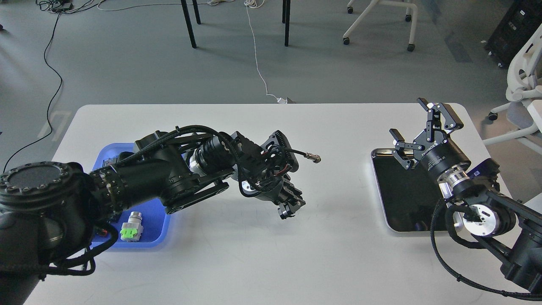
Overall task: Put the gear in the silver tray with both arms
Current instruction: 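Lift the gear and carry it with the left arm toward the table center, then release the gear on the table center and raise the left arm back, then reach the right gripper to the black gear on the table and grasp it, then carry the gear with the right gripper into the silver tray and release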
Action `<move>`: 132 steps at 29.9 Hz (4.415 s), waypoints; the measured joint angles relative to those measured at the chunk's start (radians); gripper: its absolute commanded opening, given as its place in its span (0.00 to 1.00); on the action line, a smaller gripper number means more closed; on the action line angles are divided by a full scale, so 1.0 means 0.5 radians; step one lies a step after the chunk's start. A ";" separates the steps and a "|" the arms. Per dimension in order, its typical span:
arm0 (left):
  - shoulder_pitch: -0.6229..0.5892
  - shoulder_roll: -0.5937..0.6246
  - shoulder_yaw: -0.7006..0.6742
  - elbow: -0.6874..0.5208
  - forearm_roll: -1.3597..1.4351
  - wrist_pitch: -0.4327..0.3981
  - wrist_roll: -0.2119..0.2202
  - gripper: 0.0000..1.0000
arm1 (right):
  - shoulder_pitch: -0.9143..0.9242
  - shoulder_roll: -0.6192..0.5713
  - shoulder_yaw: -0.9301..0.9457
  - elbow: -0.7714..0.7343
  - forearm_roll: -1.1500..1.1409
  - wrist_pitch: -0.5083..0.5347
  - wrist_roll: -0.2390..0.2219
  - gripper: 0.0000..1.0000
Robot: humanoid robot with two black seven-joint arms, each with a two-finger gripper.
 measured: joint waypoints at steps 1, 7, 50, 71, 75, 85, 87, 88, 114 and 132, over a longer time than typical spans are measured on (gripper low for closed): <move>0.006 -0.006 0.009 0.027 0.000 0.000 0.001 0.19 | 0.000 0.000 0.000 0.000 0.000 0.000 0.000 0.99; 0.054 -0.012 0.020 0.101 0.000 0.002 0.000 0.30 | -0.002 0.000 0.000 -0.002 0.000 0.000 0.000 0.99; 1.269 0.847 -1.714 -0.523 -2.976 0.136 0.001 0.98 | 1.503 -0.214 -1.521 0.397 -2.100 0.192 0.000 0.99; 1.413 0.844 -1.858 -0.663 -3.152 0.168 0.001 0.98 | 1.921 0.780 -2.702 -0.009 -2.654 -0.590 0.000 0.90; 1.416 0.844 -1.858 -0.678 -3.152 0.168 0.001 0.98 | 1.889 0.874 -2.753 -0.089 -2.646 -0.624 0.000 0.78; 1.429 0.841 -1.858 -0.680 -3.152 0.168 0.001 0.98 | 1.795 0.979 -2.776 -0.193 -2.634 -0.640 0.000 0.61; 1.438 0.840 -1.858 -0.682 -3.152 0.168 0.001 0.98 | 1.786 0.980 -2.776 -0.199 -2.634 -0.642 0.000 0.61; 1.445 0.839 -1.858 -0.683 -3.152 0.168 0.001 0.98 | 1.783 0.981 -2.776 -0.201 -2.634 -0.643 0.000 0.61; 1.477 0.831 -1.863 -0.726 -3.152 0.162 0.001 0.98 | 1.756 1.052 -2.853 -0.302 -2.632 -0.686 0.000 0.17; 1.479 0.832 -1.866 -0.736 -3.152 0.163 0.001 0.98 | 1.880 0.725 -2.781 -0.206 -2.624 -0.689 0.001 0.13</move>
